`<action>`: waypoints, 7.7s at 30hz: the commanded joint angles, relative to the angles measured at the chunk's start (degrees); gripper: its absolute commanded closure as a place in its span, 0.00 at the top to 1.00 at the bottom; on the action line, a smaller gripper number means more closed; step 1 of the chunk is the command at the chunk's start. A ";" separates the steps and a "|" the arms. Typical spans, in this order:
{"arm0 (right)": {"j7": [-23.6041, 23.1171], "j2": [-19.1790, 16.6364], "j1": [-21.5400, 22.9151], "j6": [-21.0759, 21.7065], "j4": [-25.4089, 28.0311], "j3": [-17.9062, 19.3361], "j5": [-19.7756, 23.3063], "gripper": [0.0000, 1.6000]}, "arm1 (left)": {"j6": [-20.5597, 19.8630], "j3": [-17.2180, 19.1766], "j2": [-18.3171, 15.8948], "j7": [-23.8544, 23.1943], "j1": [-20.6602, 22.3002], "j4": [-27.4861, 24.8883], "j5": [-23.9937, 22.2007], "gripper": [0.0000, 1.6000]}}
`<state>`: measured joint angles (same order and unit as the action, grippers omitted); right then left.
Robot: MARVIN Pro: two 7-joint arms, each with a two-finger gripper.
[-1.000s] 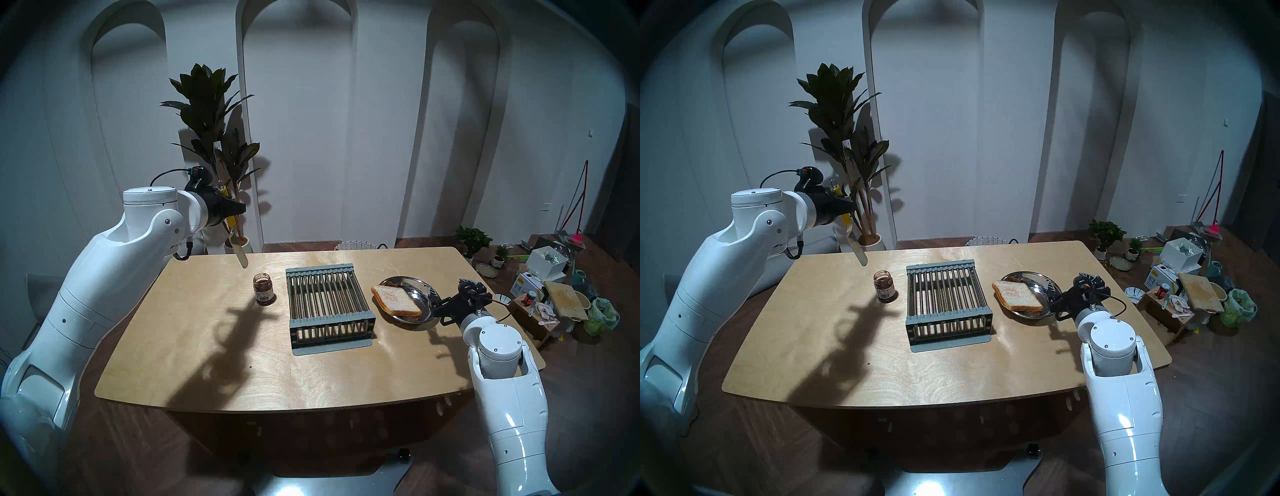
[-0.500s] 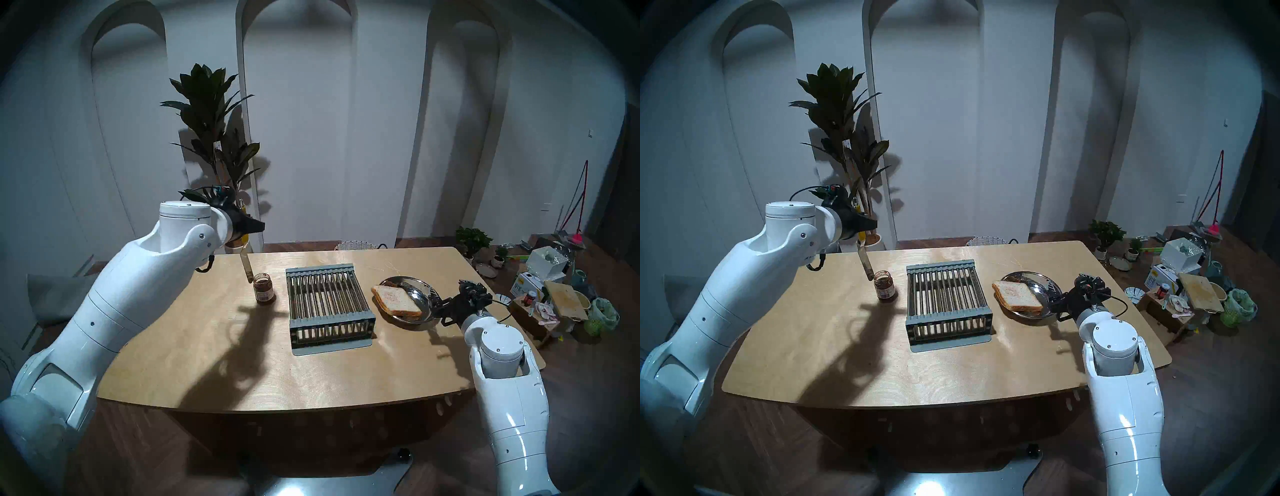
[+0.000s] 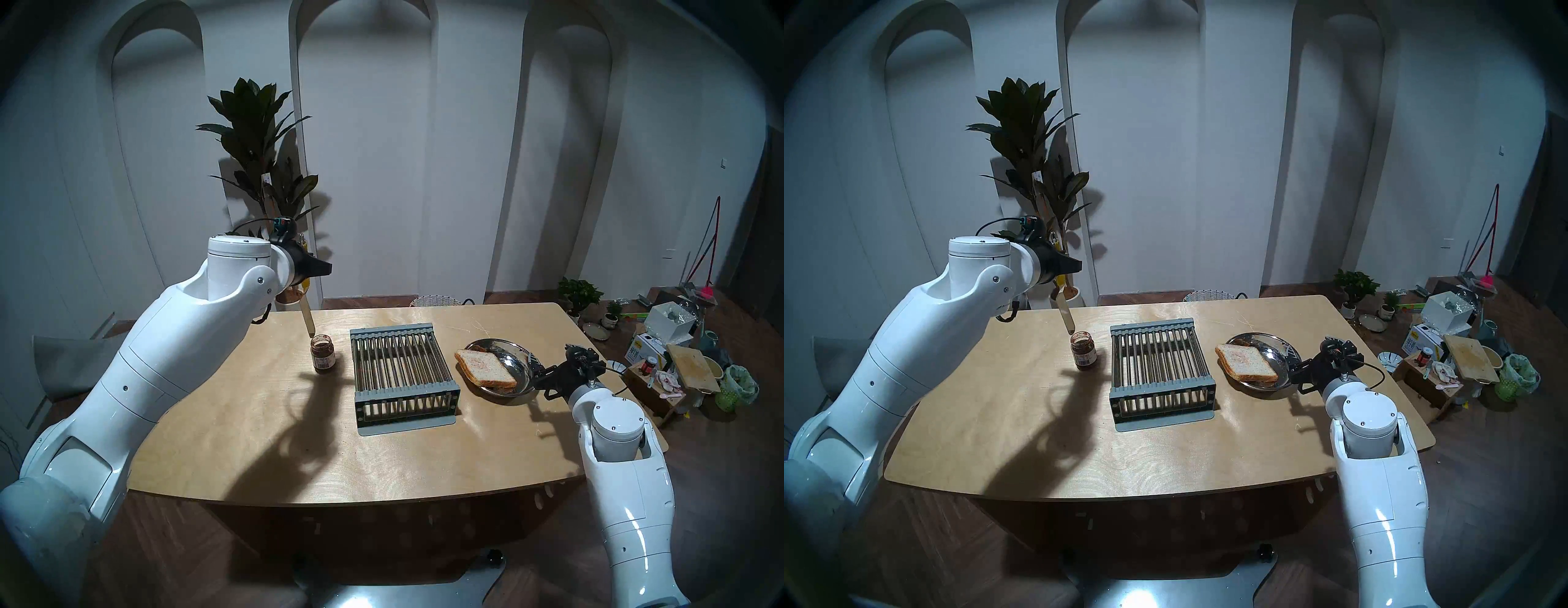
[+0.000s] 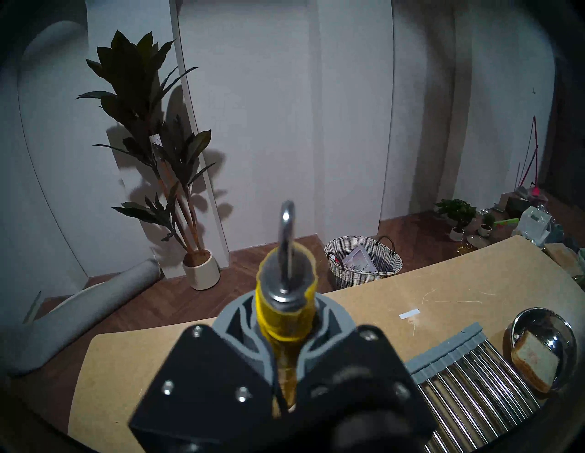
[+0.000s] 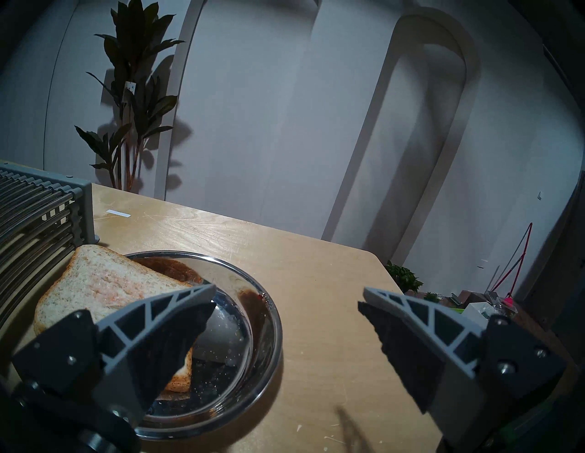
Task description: Spread jam over the slice of bread with the knife
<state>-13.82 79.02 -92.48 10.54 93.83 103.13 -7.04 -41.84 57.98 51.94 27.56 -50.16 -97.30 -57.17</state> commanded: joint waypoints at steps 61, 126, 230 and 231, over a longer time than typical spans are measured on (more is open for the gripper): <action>-1.38 -1.68 0.46 -3.20 -0.65 1.58 2.28 1.00 | 0.08 -5.86 5.96 4.84 1.51 4.67 3.95 0.00; -4.57 -3.22 1.18 -4.97 -3.92 4.83 6.36 1.00 | -7.66 -19.83 12.24 7.53 5.71 10.32 10.92 0.00; -11.30 -3.71 3.62 -8.31 -8.45 6.62 12.10 1.00 | -13.16 -22.30 11.04 16.41 11.43 1.36 10.16 0.00; -11.41 -3.82 3.72 -8.31 -8.55 6.56 12.02 1.00 | -13.16 -22.52 10.59 16.70 11.91 1.28 10.29 0.00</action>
<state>-24.82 75.89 -90.07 3.07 84.82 109.61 4.79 -55.11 33.43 62.98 43.18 -41.66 -95.09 -46.84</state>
